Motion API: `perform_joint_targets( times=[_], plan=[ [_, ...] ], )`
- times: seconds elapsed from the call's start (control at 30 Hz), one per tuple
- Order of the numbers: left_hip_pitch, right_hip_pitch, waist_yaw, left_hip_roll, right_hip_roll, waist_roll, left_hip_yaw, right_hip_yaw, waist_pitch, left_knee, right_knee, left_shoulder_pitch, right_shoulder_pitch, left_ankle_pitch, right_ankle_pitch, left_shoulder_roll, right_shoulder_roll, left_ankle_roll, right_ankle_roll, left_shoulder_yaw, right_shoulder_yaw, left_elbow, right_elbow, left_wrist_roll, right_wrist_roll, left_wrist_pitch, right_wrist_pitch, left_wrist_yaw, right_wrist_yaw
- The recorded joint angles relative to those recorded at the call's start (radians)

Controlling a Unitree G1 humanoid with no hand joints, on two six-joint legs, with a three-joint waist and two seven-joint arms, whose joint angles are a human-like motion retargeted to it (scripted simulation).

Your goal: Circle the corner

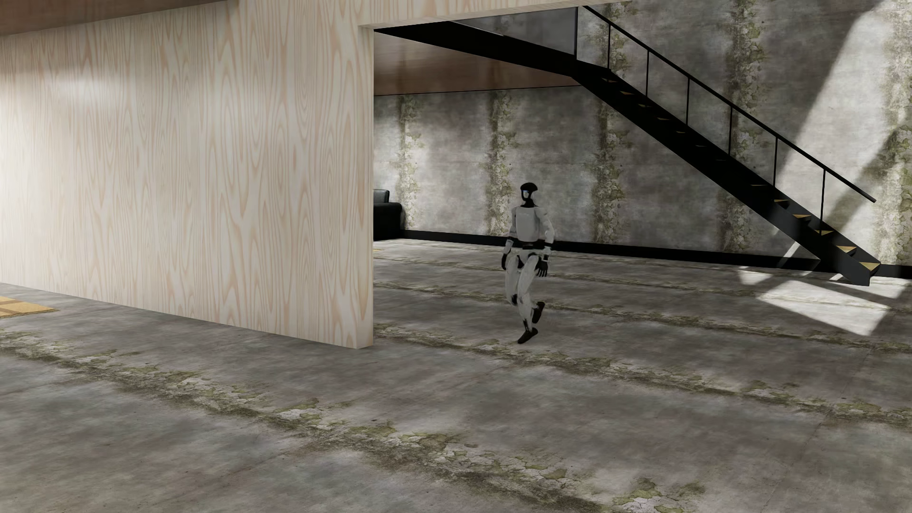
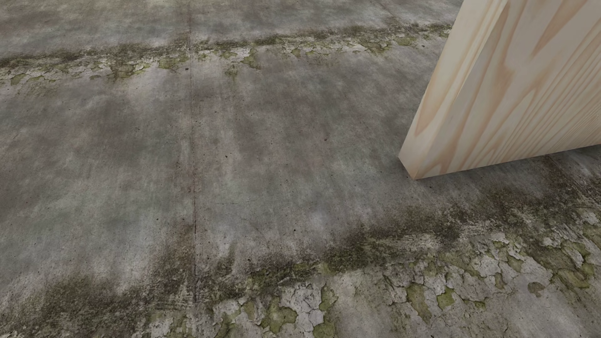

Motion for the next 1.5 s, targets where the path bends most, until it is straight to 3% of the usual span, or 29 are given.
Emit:
perform_joint_targets(
  times=[0.07, 0.13, 0.2, 0.23, 0.27, 0.3, 0.33, 0.37, 0.43, 0.47, 0.53, 0.67, 0.7, 0.77, 0.8, 0.87, 0.9, 0.93, 0.97, 1.03, 1.07, 1.13, 1.23, 1.27, 1.3, 1.33, 1.37, 1.43, 1.5],
  plan=[
    [0.188, -0.192, -0.129, 0.017, 0.025, 0.053, 0.000, 0.000, -0.007, -0.094, -0.049, -0.046, 0.028, -0.153, -0.118, 0.015, -0.001, 0.000, 0.000, 0.004, 0.004, -0.032, 0.021, 0.000, 0.000, 0.000, 0.000, 0.000, 0.000],
    [0.410, -0.288, -0.228, 0.065, 0.036, 0.090, 0.000, 0.000, 0.015, -0.204, -0.318, -0.067, 0.051, -0.308, -0.105, 0.052, -0.015, 0.000, 0.000, 0.012, 0.000, -0.161, 0.028, 0.000, 0.000, 0.000, 0.000, 0.000, 0.000],
    [0.553, -0.368, -0.286, 0.084, 0.010, 0.090, 0.000, 0.000, 0.004, -0.254, -0.665, -0.117, 0.070, -0.462, -0.046, 0.074, -0.012, 0.000, 0.000, 0.060, -0.019, -0.219, 0.029, 0.000, 0.000, 0.000, 0.000, 0.000, 0.000],
    [0.595, -0.400, -0.299, 0.092, 0.005, 0.090, 0.000, 0.000, -0.013, -0.259, -0.795, -0.137, 0.075, -0.501, -0.007, 0.084, -0.011, 0.000, 0.000, 0.078, -0.011, -0.252, 0.038, 0.000, 0.000, 0.000, 0.000, 0.000, 0.000],
    [0.640, -0.421, -0.316, 0.099, -0.019, 0.086, 0.000, 0.000, -0.027, -0.256, -1.174, -0.162, 0.079, -0.512, 0.266, 0.086, -0.011, 0.000, 0.000, 0.077, -0.005, -0.253, 0.052, 0.000, 0.000, 0.000, 0.000, 0.000, 0.000],
    [0.686, -0.443, -0.346, 0.135, -0.029, 0.094, 0.000, 0.000, -0.022, -0.241, -0.847, -0.169, 0.086, -0.482, 0.052, 0.082, -0.011, 0.000, 0.000, 0.104, -0.010, -0.256, 0.061, 0.000, 0.000, 0.000, 0.000, 0.000, 0.000],
    [0.728, -0.468, -0.365, 0.173, -0.022, 0.100, 0.000, 0.000, -0.020, -0.203, -0.736, -0.157, 0.089, -0.420, -0.057, 0.075, -0.005, 0.000, 0.000, 0.142, -0.002, -0.273, 0.080, 0.000, 0.000, 0.000, 0.000, 0.000, 0.000],
    [0.724, -0.497, -0.374, 0.208, -0.010, 0.111, 0.000, 0.000, -0.045, -0.121, -0.626, -0.127, 0.097, -0.293, 0.003, 0.061, 0.001, 0.000, 0.000, 0.139, 0.004, -0.253, 0.111, 0.000, 0.000, 0.000, 0.000, 0.000, 0.000],
    [0.623, -0.451, -0.340, 0.248, 0.073, 0.143, 0.000, 0.000, -0.042, 0.225, -0.462, -0.087, 0.087, 0.086, -0.031, 0.014, 0.007, 0.000, 0.000, 0.152, 0.008, -0.137, 0.180, 0.000, 0.000, 0.000, 0.000, 0.000, 0.000],
    [0.498, -0.379, -0.324, 0.267, 0.149, 0.157, 0.000, 0.000, -0.022, 0.487, -0.470, -0.066, 0.087, 0.137, -0.087, 0.013, 0.014, 0.000, 0.000, 0.138, -0.021, -0.121, 0.149, 0.000, 0.000, 0.000, 0.000, 0.000, 0.000],
    [0.290, -0.178, -0.214, 0.202, 0.173, 0.124, 0.000, 0.000, 0.003, 0.730, -0.560, -0.060, 0.068, -0.034, -0.121, -0.019, 0.016, 0.000, 0.000, 0.102, -0.021, -0.044, 0.098, 0.000, 0.000, 0.000, 0.000, 0.000, 0.000],
    [-0.016, 0.206, 0.006, 0.121, 0.139, 0.052, 0.000, 0.000, 0.013, 0.172, -0.796, 0.041, 0.037, 0.129, -0.151, -0.011, -0.007, 0.000, 0.000, 0.027, -0.057, -0.021, -0.095, 0.000, 0.000, 0.000, 0.000, 0.000, 0.000],
    [-0.074, 0.264, 0.032, 0.141, 0.144, 0.058, 0.000, 0.000, 0.002, -0.016, -0.821, 0.056, 0.009, 0.076, -0.180, -0.011, -0.017, 0.000, 0.000, 0.024, -0.067, -0.023, -0.124, 0.000, 0.000, 0.000, 0.000, 0.000, 0.000],
    [-0.149, 0.346, 0.087, 0.184, 0.136, 0.071, 0.000, 0.000, -0.015, -0.206, -0.817, 0.072, -0.042, -0.382, -0.235, -0.008, -0.034, 0.000, 0.000, 0.006, -0.102, -0.021, -0.161, 0.000, 0.000, 0.000, 0.000, 0.000, 0.000],
    [-0.173, 0.383, 0.116, 0.204, 0.116, 0.065, 0.000, 0.000, -0.015, -0.203, -0.797, 0.085, -0.059, -0.450, -0.228, 0.000, -0.035, 0.000, 0.000, -0.007, -0.118, -0.029, -0.160, 0.000, 0.000, 0.000, 0.000, 0.000, 0.000],
    [-0.229, 0.444, 0.146, 0.180, 0.050, 0.035, 0.000, 0.000, -0.020, -0.119, -0.706, 0.102, -0.049, -0.074, -0.059, 0.004, -0.021, 0.000, 0.000, -0.014, -0.154, -0.015, -0.123, 0.000, 0.000, 0.000, 0.000, 0.000, 0.000],
    [-0.249, 0.397, 0.130, 0.124, 0.004, -0.003, 0.000, 0.000, -0.035, -0.039, -0.571, 0.104, -0.027, 0.101, 0.123, 0.002, -0.008, 0.000, 0.000, -0.017, -0.164, -0.003, -0.098, 0.000, 0.000, 0.000, 0.000, 0.000, 0.000],
    [-0.223, 0.322, 0.102, 0.092, -0.009, -0.026, 0.000, 0.000, -0.037, 0.038, -0.381, 0.094, -0.018, 0.133, 0.267, 0.008, -0.007, 0.000, 0.000, 0.001, -0.105, 0.033, -0.026, 0.000, 0.000, 0.000, 0.000, 0.000, 0.000],
    [-0.189, 0.180, 0.072, 0.036, -0.025, -0.047, 0.000, 0.000, -0.043, 0.061, -0.154, 0.073, 0.011, 0.105, 0.273, 0.014, -0.008, 0.000, 0.000, 0.021, -0.101, 0.033, -0.025, 0.000, 0.000, 0.000, 0.000, 0.000, 0.000],
    [0.028, -0.027, -0.038, 0.003, 0.009, -0.046, 0.000, 0.000, -0.010, -0.021, 0.087, 0.020, 0.040, -0.019, -0.011, 0.013, -0.014, 0.000, 0.000, 0.078, -0.042, 0.032, -0.011, 0.000, 0.000, 0.000, 0.000, 0.000, 0.000],
    [0.140, -0.134, -0.101, 0.002, 0.034, -0.035, 0.000, 0.000, -0.008, -0.079, 0.093, -0.006, 0.066, -0.095, -0.073, 0.027, -0.019, 0.000, 0.000, 0.067, -0.024, 0.001, -0.002, 0.000, 0.000, 0.000, 0.000, 0.000, 0.000],
    [0.374, -0.271, -0.230, 0.042, 0.076, -0.001, 0.000, 0.000, 0.004, -0.209, -0.132, -0.024, 0.119, -0.257, -0.082, 0.055, -0.033, 0.000, 0.000, 0.117, -0.019, -0.123, 0.047, 0.000, 0.000, 0.000, 0.000, 0.000, 0.000],
    [0.600, -0.396, -0.345, 0.079, 0.041, 0.006, 0.000, 0.000, -0.031, -0.242, -0.686, -0.097, 0.177, -0.524, -0.045, 0.080, -0.055, 0.000, 0.000, 0.182, -0.019, -0.270, 0.114, 0.000, 0.000, 0.000, 0.000, 0.000, 0.000],
    [0.642, -0.402, -0.365, 0.085, 0.033, 0.000, 0.000, 0.000, -0.045, -0.241, -0.814, -0.123, 0.190, -0.549, 0.061, 0.086, -0.056, 0.000, 0.000, 0.209, -0.009, -0.299, 0.141, 0.000, 0.000, 0.000, 0.000, 0.000, 0.000],
    [0.664, -0.434, -0.363, 0.083, 0.030, -0.007, 0.000, 0.000, -0.064, -0.259, -1.217, -0.145, 0.202, -0.527, 0.544, 0.085, -0.057, 0.000, 0.000, 0.228, -0.013, -0.313, 0.164, 0.000, 0.000, 0.000, 0.000, 0.000, 0.000],
    [0.701, -0.465, -0.355, 0.099, 0.044, -0.012, 0.000, 0.000, -0.055, -0.241, -0.824, -0.145, 0.208, -0.454, 0.113, 0.082, -0.055, 0.000, 0.000, 0.248, -0.009, -0.325, 0.193, 0.000, 0.000, 0.000, 0.000, 0.000, 0.000],
    [0.726, -0.478, -0.348, 0.127, 0.066, -0.007, 0.000, 0.000, -0.046, -0.162, -0.695, -0.125, 0.205, -0.331, -0.091, 0.070, -0.058, 0.000, 0.000, 0.272, 0.012, -0.311, 0.225, 0.000, 0.000, 0.000, 0.000, 0.000, 0.000],
    [0.609, -0.482, -0.312, 0.211, 0.138, 0.015, 0.000, 0.000, -0.027, 0.251, -0.454, -0.087, 0.181, -0.070, -0.110, 0.032, -0.050, 0.000, 0.000, 0.267, 0.003, -0.178, 0.253, 0.000, 0.000, 0.000, 0.000, 0.000, 0.000],
    [0.342, -0.337, -0.254, 0.206, 0.231, -0.011, 0.000, 0.000, -0.010, 0.772, -0.500, -0.069, 0.123, -0.111, -0.144, 0.042, -0.041, 0.000, 0.000, 0.172, 0.042, -0.049, 0.173, 0.000, 0.000, 0.000, 0.000, 0.000, 0.000]
  ],
)
